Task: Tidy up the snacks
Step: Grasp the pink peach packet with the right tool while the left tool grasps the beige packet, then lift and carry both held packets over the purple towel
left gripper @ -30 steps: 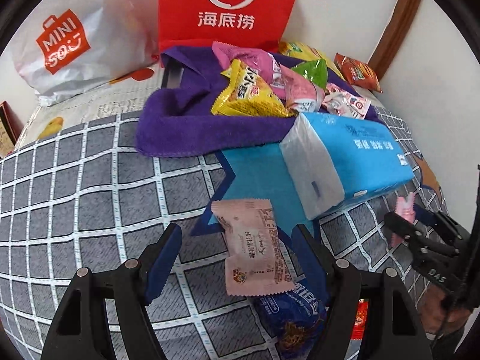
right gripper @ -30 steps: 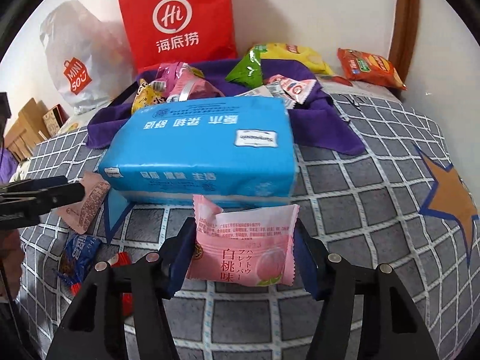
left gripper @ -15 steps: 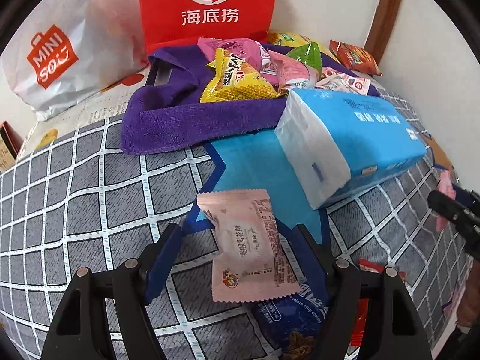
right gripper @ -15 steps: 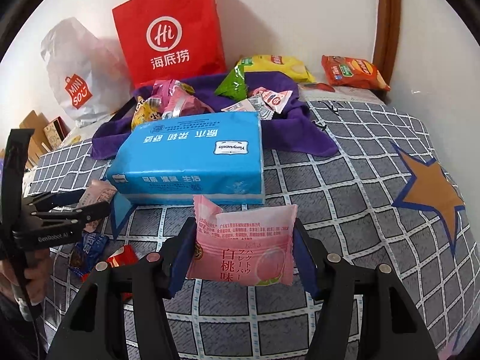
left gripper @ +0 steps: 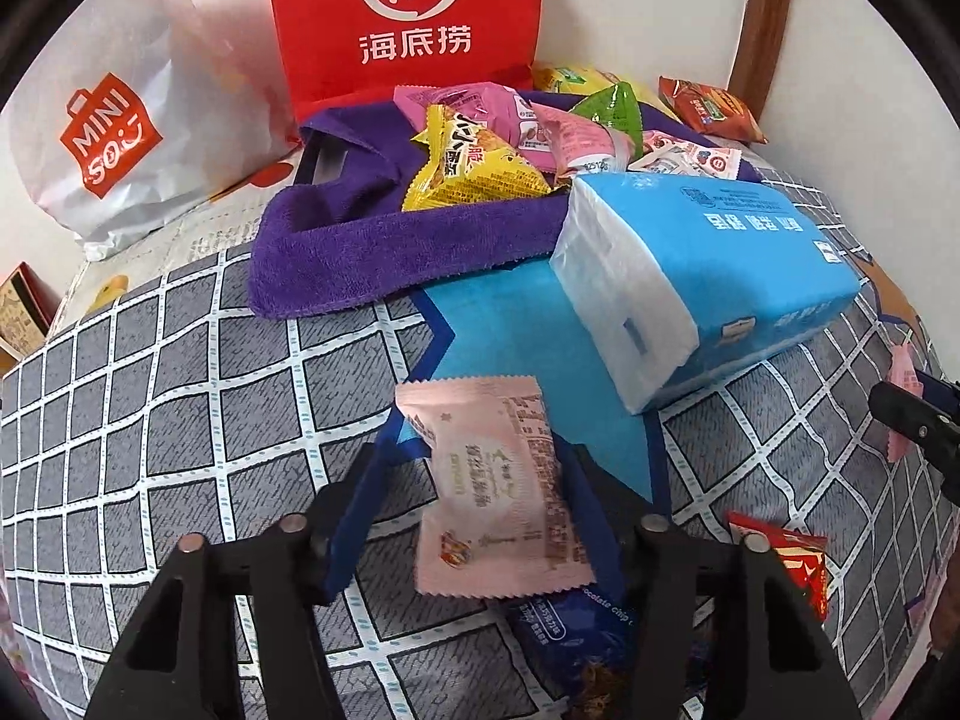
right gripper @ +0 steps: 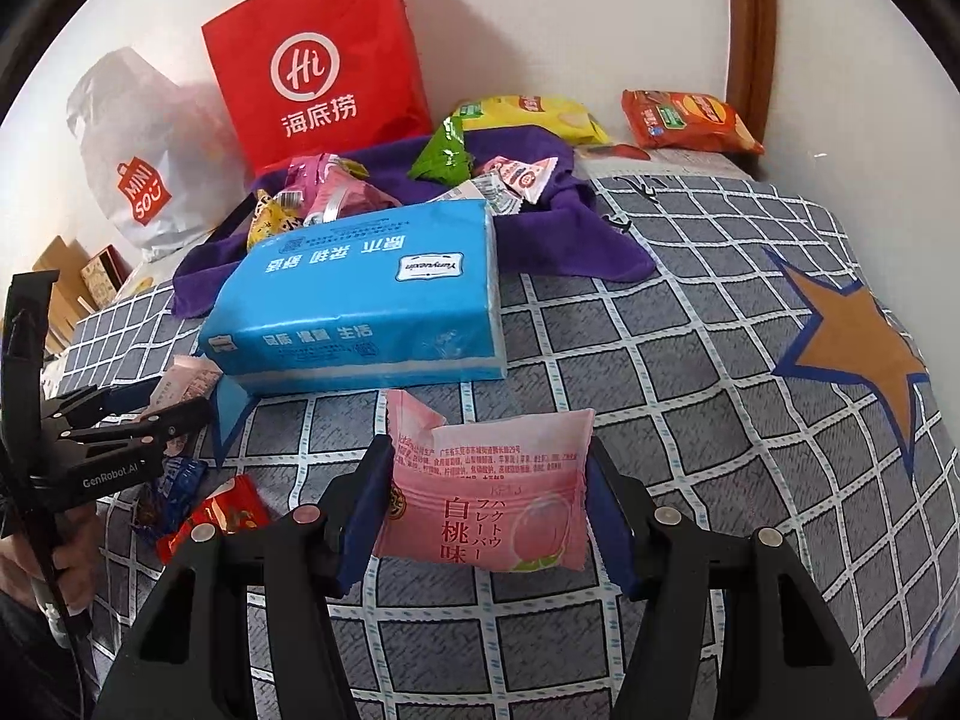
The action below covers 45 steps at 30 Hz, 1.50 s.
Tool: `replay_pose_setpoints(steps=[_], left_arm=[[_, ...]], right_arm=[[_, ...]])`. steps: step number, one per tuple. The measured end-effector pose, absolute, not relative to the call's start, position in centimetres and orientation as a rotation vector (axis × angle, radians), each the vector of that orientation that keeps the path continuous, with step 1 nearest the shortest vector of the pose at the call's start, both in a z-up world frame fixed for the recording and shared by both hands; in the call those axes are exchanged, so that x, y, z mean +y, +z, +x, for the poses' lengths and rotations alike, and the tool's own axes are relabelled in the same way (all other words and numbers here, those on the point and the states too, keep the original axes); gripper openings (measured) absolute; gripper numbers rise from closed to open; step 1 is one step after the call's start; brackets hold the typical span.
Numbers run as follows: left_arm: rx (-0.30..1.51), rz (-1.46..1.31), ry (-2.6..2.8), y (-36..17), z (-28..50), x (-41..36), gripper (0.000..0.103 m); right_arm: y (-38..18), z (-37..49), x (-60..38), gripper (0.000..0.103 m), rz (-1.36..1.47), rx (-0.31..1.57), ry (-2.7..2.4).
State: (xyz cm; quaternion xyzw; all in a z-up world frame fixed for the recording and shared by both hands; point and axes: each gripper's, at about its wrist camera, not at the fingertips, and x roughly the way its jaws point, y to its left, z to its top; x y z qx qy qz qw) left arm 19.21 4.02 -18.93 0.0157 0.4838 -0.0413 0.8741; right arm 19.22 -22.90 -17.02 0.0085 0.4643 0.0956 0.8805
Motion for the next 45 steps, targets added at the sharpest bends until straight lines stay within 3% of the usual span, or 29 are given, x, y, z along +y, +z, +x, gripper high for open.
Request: replay_pose_setpoints(steps=[2,8,21,45], left_arm=[[1.002,0.044,-0.087,-18.8,19.1,3.8,0.043],[0.983,0.057,-0.088,-18.6,19.0,3.8,0.036],[0.992,-0.063,-0.114,-16.6,18.3,5.6,0.036],[0.895,-0.132,-0.205,-5.5,18.3,4.1,0.036]], right_arm=[[-17.0,19.2,-23.0,0.061,0.019,0.968,0.196],[-16.9,19.0,-23.0,0.060,0.017,0.969,0.192],[-14.0,18.3,-23.0,0.060,0.009,0.944,0.192],[-6.6,21.1,-20.8,0.060,-0.015,0.859,0.239]])
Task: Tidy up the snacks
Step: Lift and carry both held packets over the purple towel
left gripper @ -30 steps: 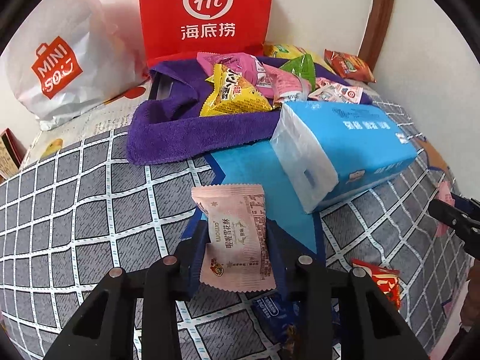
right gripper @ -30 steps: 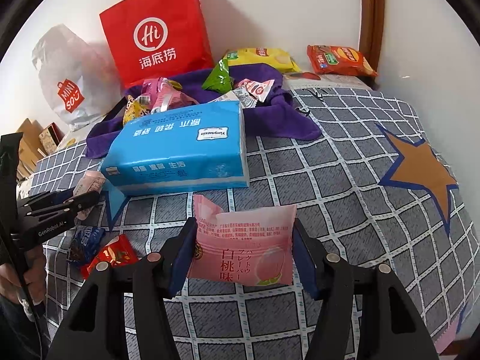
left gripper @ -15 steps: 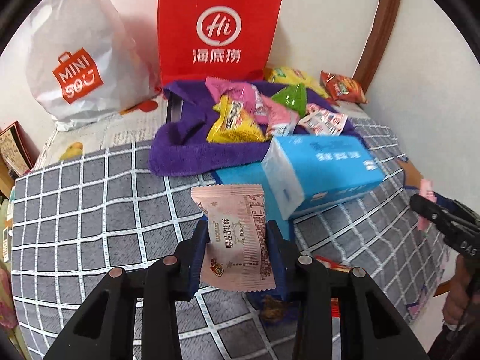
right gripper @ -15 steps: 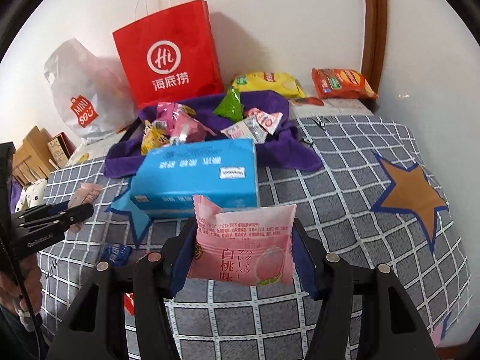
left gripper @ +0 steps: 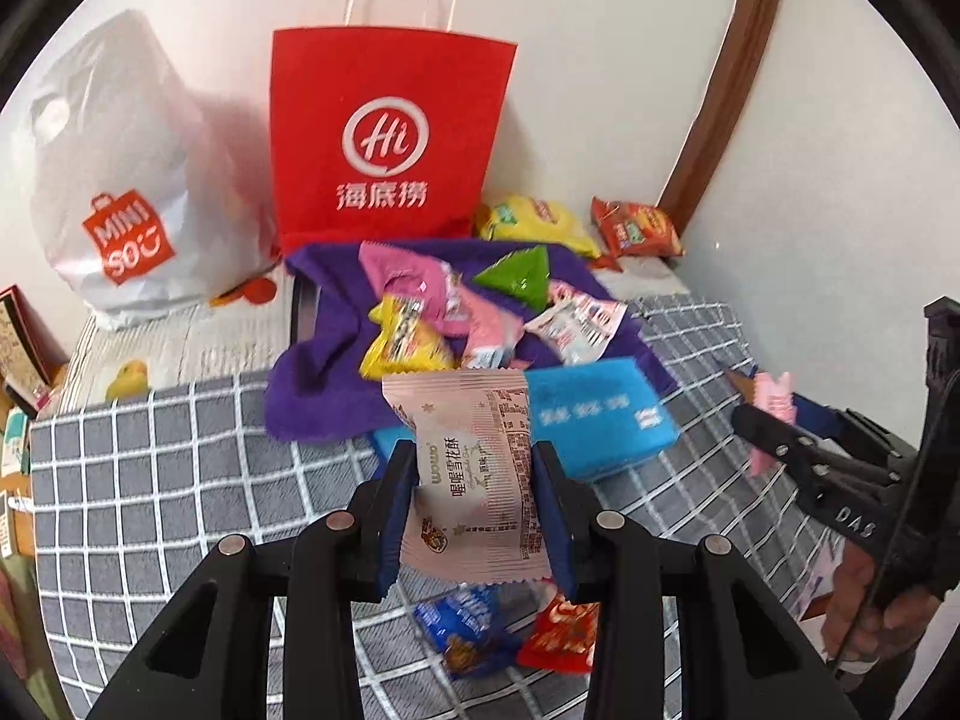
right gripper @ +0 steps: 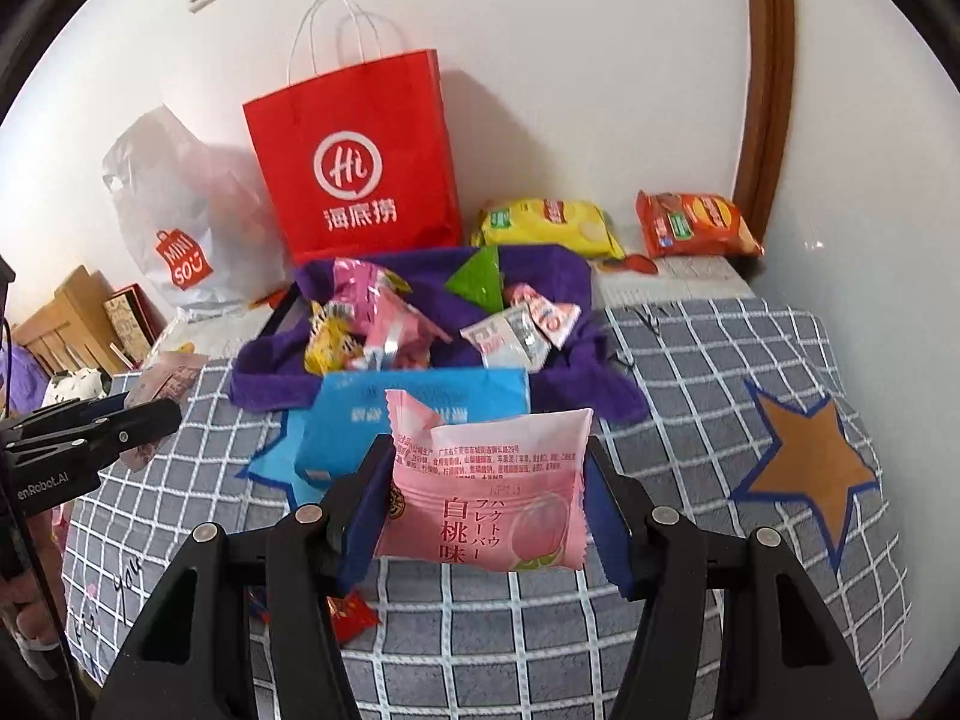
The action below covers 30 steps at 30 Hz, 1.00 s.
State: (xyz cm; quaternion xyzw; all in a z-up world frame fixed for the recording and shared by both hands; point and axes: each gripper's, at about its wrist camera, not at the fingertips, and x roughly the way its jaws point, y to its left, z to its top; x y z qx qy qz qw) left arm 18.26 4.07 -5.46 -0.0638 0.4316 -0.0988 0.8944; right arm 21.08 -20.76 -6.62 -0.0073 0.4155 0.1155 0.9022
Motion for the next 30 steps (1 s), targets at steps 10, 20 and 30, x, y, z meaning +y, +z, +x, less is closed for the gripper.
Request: replay_pose_setpoints(steps=[10,20,30], left_arm=[[0.864,-0.142,-0.212,-3.0,21.4,4.1,0.036],[0.864,-0.164,-0.219,-2.4,24.2,4.0,0.036],[0.850,-0.167,-0.214,-1.6,26.9,3.9,0.036]], right_arm=[[-5.0,24.6,-19.1,0.060,-0.056,0.827,0.268],[-4.5,27.4,-18.1,0.060,-0.062,0.817,0.289],[-3.5,30.7,-17.4,0.060,-0.044,0.796,0.304]])
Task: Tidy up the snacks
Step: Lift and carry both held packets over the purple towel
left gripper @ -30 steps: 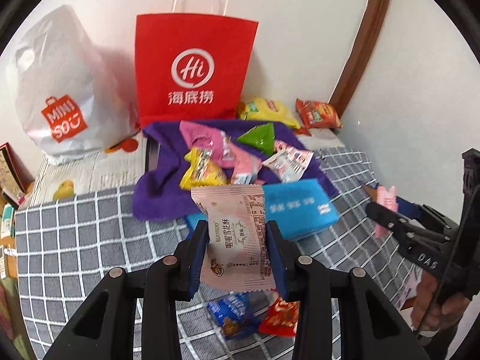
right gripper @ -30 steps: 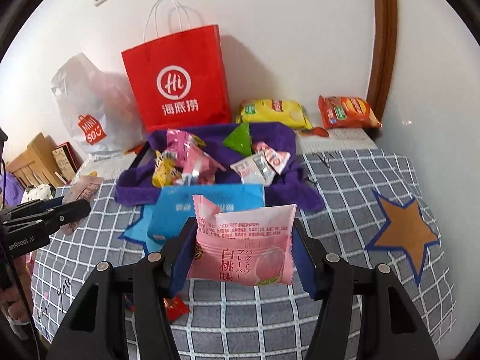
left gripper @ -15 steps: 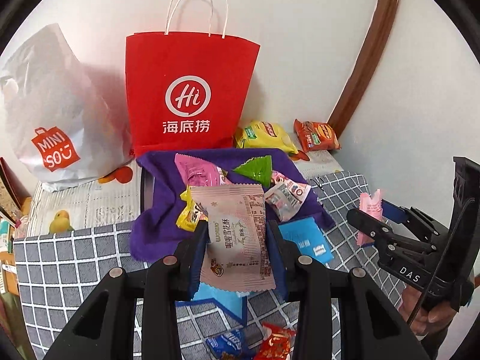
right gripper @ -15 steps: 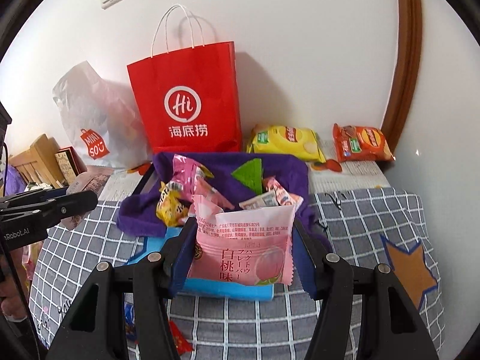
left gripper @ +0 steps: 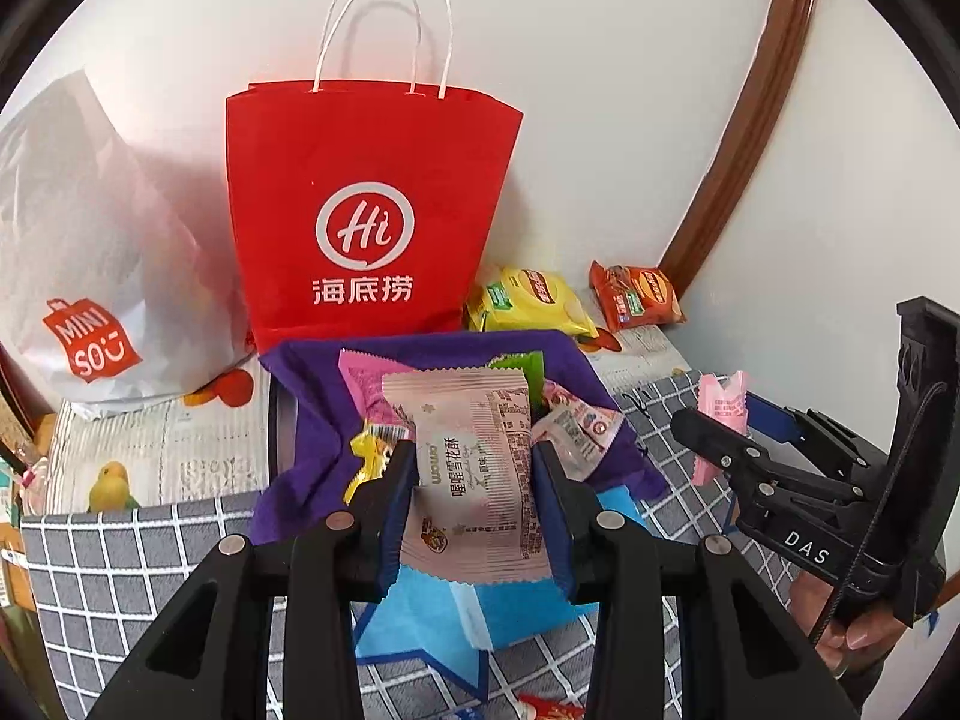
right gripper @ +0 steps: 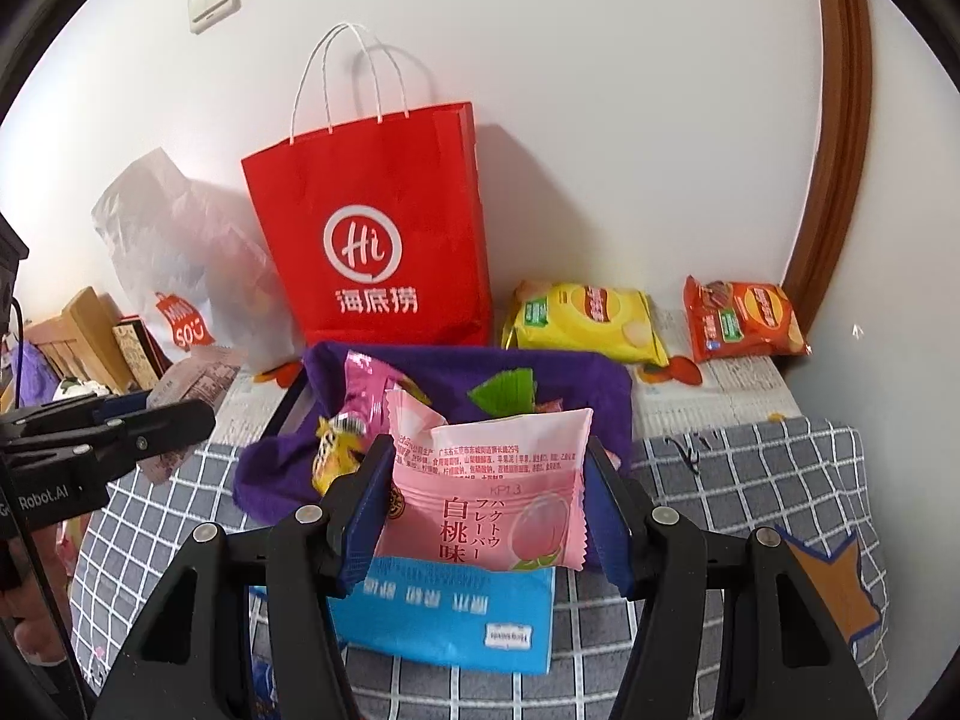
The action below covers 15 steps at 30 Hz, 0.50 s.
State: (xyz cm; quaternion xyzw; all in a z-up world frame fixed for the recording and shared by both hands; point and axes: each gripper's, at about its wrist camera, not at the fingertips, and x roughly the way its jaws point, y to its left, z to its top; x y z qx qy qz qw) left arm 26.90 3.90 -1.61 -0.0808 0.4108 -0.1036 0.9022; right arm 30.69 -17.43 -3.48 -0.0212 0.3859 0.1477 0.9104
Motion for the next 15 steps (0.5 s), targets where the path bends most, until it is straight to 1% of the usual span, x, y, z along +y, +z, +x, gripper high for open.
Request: replay_pose_setpoints(steps=[15], left_arm=[[0.839,-0.208,-0.208,-1.6,32.8,5.0,0.036]], right_arm=[[-3.0,36.5,-16.7,0.058,-0.058,0.764,0.314]])
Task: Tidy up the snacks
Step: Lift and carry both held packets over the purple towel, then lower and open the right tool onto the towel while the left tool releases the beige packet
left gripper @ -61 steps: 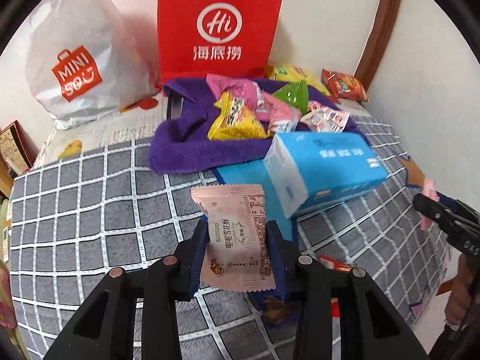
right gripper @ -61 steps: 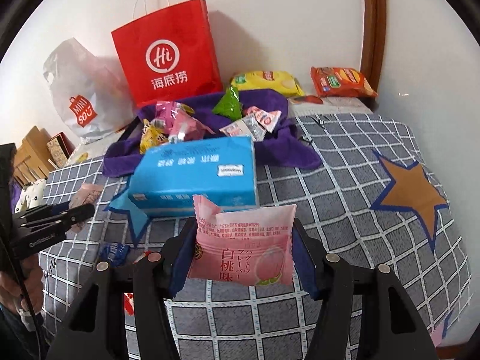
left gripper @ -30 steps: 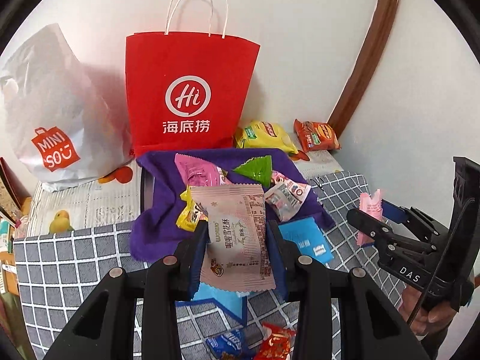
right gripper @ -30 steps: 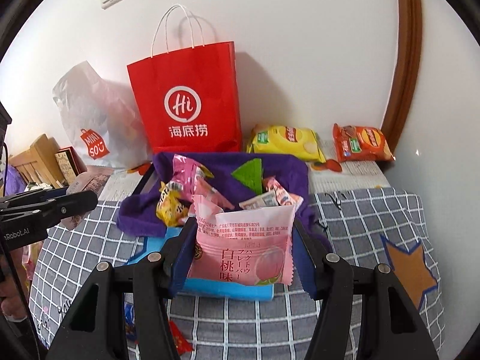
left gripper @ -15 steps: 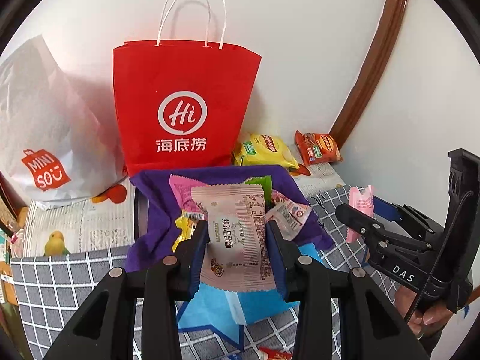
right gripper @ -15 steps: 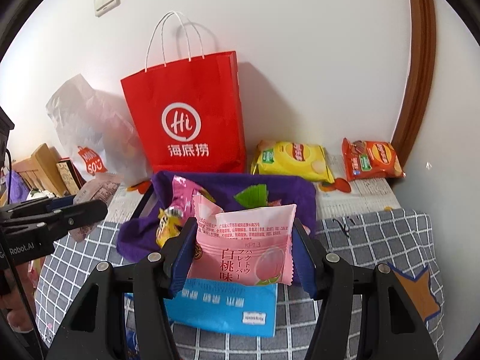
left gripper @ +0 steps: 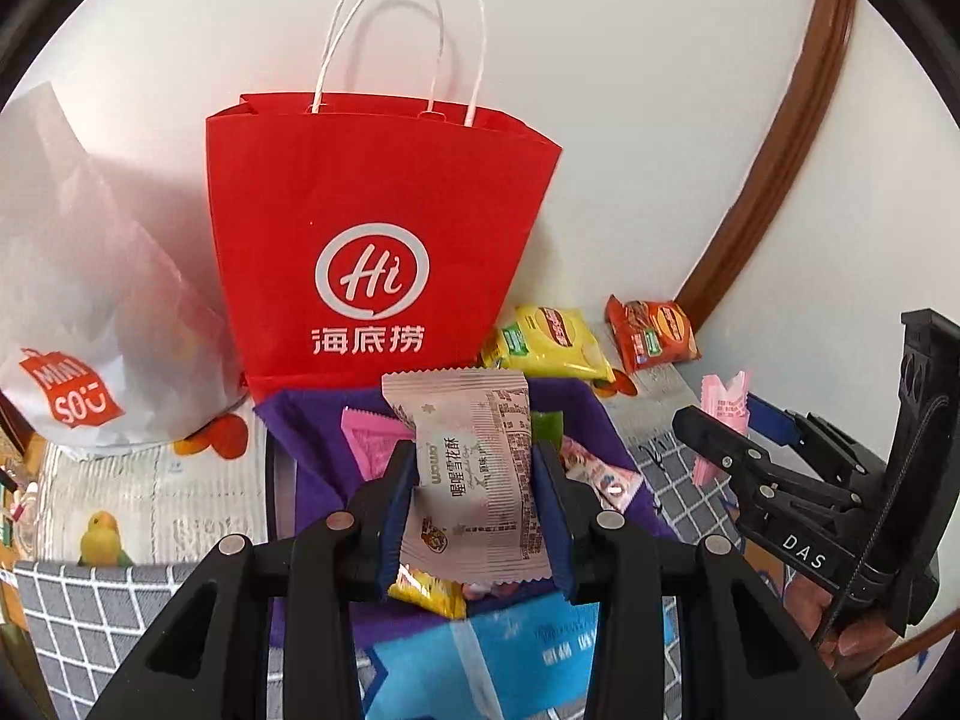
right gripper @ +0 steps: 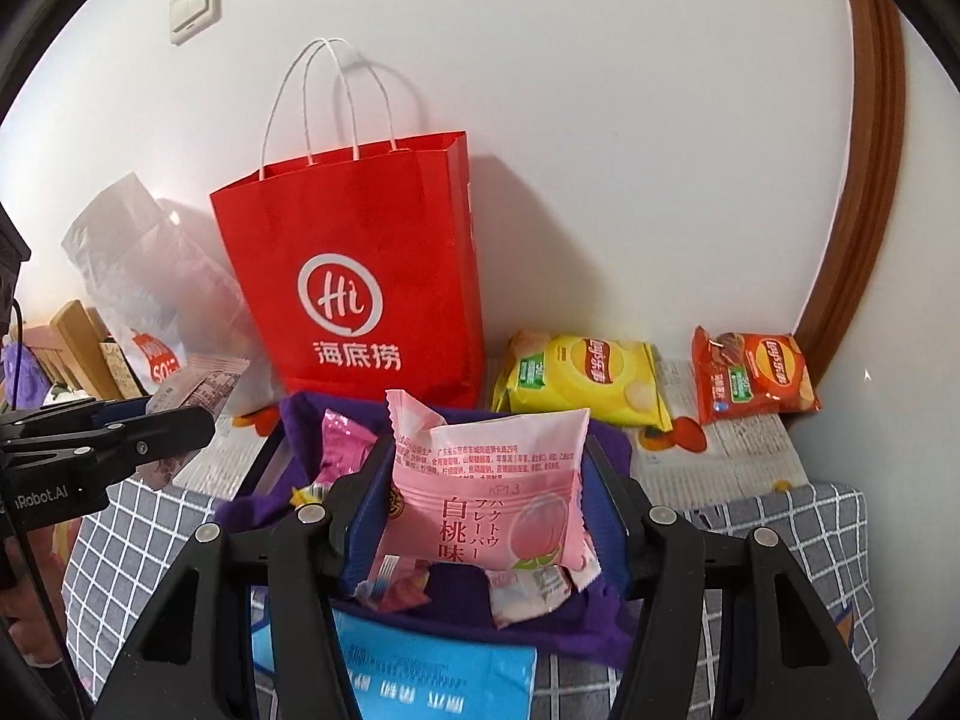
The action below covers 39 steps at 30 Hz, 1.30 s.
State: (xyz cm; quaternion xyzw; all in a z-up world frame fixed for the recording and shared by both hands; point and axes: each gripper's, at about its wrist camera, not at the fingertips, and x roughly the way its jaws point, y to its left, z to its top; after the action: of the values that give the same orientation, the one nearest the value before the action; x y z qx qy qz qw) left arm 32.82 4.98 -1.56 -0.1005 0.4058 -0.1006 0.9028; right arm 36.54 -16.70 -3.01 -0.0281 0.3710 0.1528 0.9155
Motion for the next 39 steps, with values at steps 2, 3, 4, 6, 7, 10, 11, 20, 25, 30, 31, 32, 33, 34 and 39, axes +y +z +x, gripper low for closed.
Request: replay_pose_setpoints(steps=[2,3,4,6,7,10,11,20,25,30,31,32,33,34,39], left_arm=[[0.838,-0.219,-0.210,-2.0,33.7,5.2,0.036],[0.840,-0.217,-0.211,-2.3,34.0,5.3,0.036],[0.844,-0.213,-0.211,-2.8,34.3,5.3,0.036],[0.856,-0.215,-0.204,-4.0,34.8,5.6,0.036],[0.869,-0.222,-0.199,-4.7,35.1,5.7,0.036],[0.927,-0.247,-0.207,-6.4,36.3,6.0,0.036],[0.939,-0.261,-0.216,-6.9,36.5,6.1,0.036],[0.955,-0.268,-0.208,-7.7,36.9,6.6,0.036],[0.953,-0.281,-0.195,-7.6,36.9,7.2,0.036],[0.947,-0.285,-0.194,-7.5,37.0,7.5,0.036],[0.946,-0.286,-0.192,-7.4,37.0,7.5,0.036],[0.945,-0.285,-0.190,-7.4,37.0,7.6,0.036],[0.945,-0.286,-0.187,-7.4,36.9,7.7,0.036],[0.944,-0.287,-0.182,-7.4,36.9,7.8,0.036],[0.935,-0.298,-0.163,-7.2,36.9,8.6,0.036]], right_arm=[[-3.3,37.5,-16.6,0.058,-0.046,0.771,0.323],[-3.6,38.0,-16.5,0.058,-0.043,0.775,0.327],[-3.9,38.4,-16.4,0.058,-0.040,0.779,0.335],[-4.8,39.5,-16.2,0.058,-0.032,0.799,0.367],[-5.2,39.9,-16.1,0.058,-0.027,0.809,0.371],[-6.9,40.9,-16.1,0.058,-0.040,0.833,0.369],[-7.4,41.1,-16.1,0.058,-0.043,0.837,0.364],[-10.1,42.9,-17.8,0.058,-0.035,0.909,0.330],[-10.3,43.2,-18.1,0.058,-0.032,0.924,0.311],[-10.2,43.2,-18.1,0.058,-0.040,0.921,0.307],[-10.2,43.2,-18.1,0.058,-0.041,0.922,0.307],[-10.2,43.2,-18.1,0.058,-0.041,0.923,0.307],[-10.3,43.2,-18.1,0.058,-0.042,0.924,0.307],[-10.3,43.3,-18.1,0.058,-0.045,0.925,0.305],[-10.4,43.6,-18.7,0.058,-0.042,0.938,0.291]])
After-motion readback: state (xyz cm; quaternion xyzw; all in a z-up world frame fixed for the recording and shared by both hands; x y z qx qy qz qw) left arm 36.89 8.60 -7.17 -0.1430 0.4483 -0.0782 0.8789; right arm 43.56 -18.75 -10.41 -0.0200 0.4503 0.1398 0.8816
